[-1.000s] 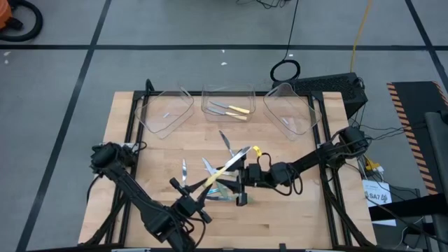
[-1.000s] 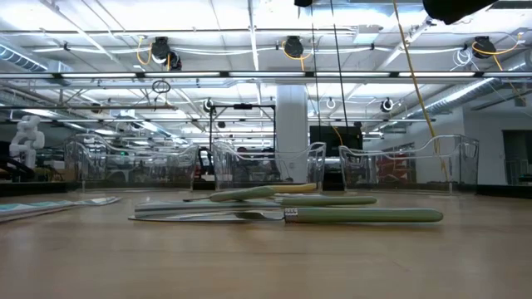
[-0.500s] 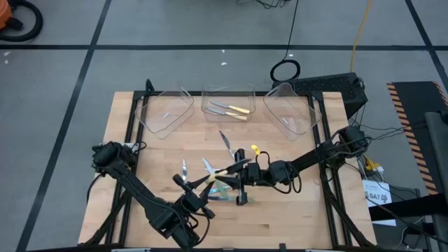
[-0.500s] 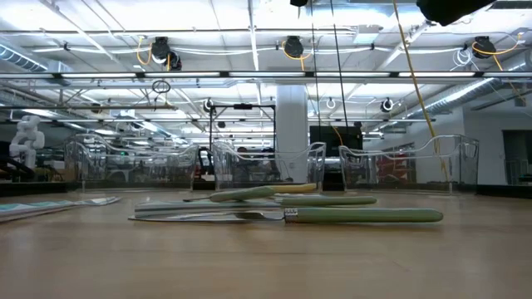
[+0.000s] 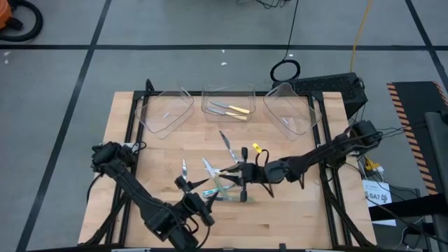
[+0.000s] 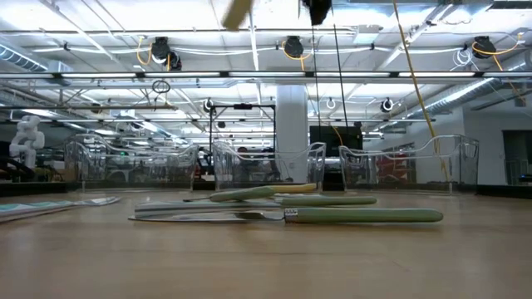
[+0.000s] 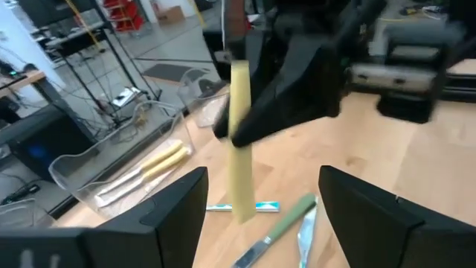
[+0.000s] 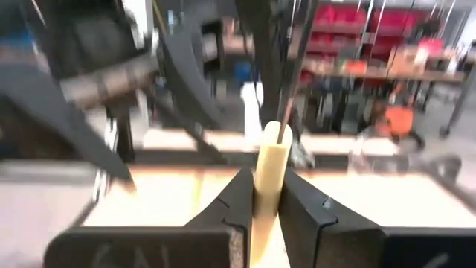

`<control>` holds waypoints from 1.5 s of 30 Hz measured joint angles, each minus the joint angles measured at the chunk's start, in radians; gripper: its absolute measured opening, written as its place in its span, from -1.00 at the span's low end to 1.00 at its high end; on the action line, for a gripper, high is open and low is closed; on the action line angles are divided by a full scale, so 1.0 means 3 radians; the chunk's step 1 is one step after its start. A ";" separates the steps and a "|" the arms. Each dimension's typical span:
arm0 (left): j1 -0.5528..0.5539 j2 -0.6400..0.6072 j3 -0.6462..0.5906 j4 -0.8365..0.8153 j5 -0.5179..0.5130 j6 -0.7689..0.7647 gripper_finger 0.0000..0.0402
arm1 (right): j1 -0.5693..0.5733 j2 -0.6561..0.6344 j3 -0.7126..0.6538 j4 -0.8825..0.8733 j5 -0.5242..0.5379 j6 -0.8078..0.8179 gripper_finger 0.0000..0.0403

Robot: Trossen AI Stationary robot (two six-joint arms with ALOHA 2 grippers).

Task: Sort silverware by color (type)
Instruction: Put the yellow table knife into the center transparent bin

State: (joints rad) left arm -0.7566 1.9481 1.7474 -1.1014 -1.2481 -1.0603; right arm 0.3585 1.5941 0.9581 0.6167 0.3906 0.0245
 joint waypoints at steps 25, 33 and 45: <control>0.0184 0.0174 0.0023 0.1177 0.1811 0.1582 0.06 | 0.0477 -0.0050 -0.0001 -0.2677 -0.0008 0.1059 -0.82; 0.0151 0.0331 0.0021 0.0888 0.1671 0.1234 -0.10 | 0.0806 0.0028 -0.0001 -0.2788 0.0010 0.1401 -0.82; 0.0164 0.0323 0.0021 0.1717 0.1516 0.1412 0.00 | 0.1300 0.0408 0.0001 -0.2127 0.0371 0.1649 -0.82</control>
State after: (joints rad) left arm -0.7072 2.0449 1.7538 -0.5862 -0.7933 -0.6366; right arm 0.7486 1.7166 0.9585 -0.0213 0.5020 0.5191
